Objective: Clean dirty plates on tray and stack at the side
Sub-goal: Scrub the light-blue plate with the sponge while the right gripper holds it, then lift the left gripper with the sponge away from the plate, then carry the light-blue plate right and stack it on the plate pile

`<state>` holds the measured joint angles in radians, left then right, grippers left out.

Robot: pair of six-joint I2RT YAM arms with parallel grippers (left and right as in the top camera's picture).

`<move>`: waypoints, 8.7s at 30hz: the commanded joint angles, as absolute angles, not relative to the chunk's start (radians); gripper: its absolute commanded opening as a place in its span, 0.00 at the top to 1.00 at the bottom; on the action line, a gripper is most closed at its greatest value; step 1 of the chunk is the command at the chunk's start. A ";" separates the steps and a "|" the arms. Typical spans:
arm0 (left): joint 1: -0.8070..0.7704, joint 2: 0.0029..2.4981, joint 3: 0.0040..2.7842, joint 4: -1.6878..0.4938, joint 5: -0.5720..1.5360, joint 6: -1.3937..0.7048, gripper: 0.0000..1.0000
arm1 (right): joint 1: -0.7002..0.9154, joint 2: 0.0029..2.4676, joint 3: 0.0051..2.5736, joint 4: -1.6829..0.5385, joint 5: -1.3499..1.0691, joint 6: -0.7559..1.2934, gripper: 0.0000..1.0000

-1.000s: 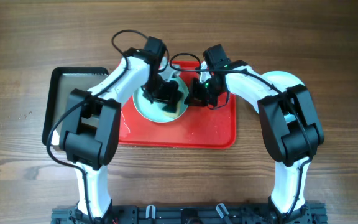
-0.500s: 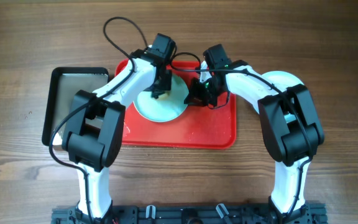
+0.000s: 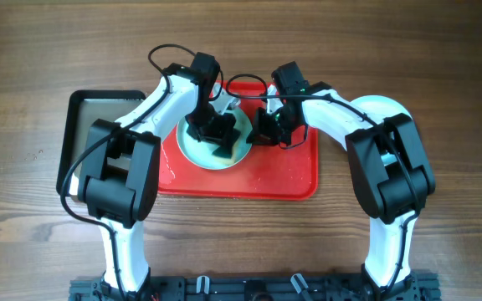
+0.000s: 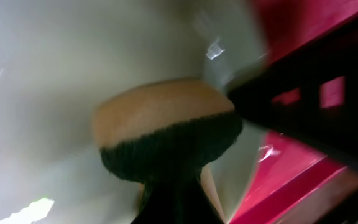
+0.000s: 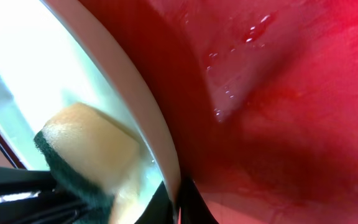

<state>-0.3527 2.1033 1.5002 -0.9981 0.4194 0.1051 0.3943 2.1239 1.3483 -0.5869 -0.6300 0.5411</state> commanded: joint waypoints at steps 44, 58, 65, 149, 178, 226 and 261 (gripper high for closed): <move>-0.430 2.129 1.488 -0.929 0.530 0.173 0.96 | 0.360 2.199 1.333 -0.516 -0.690 0.530 0.96; -0.423 2.130 1.488 -0.595 -0.282 -0.219 0.96 | 0.360 2.199 1.333 -0.520 -0.690 0.526 0.96; -0.421 2.130 1.488 -0.875 -0.649 -0.586 0.96 | 0.360 2.199 1.333 -0.520 -0.690 0.526 0.96; -0.394 2.130 1.489 -0.570 0.080 -0.292 0.96 | 0.360 2.199 1.333 -0.519 -0.690 0.526 0.96; -0.084 1.973 1.668 -0.896 0.380 -0.216 0.96 | 0.368 1.948 1.333 -0.682 -0.324 0.470 0.96; -0.136 1.979 1.570 -0.883 0.282 -0.217 0.96 | 1.009 1.567 1.334 -0.345 1.519 -0.131 0.96; -0.139 1.979 1.570 -0.883 0.268 -0.217 0.96 | 0.207 1.379 1.337 -0.826 -0.217 0.426 0.96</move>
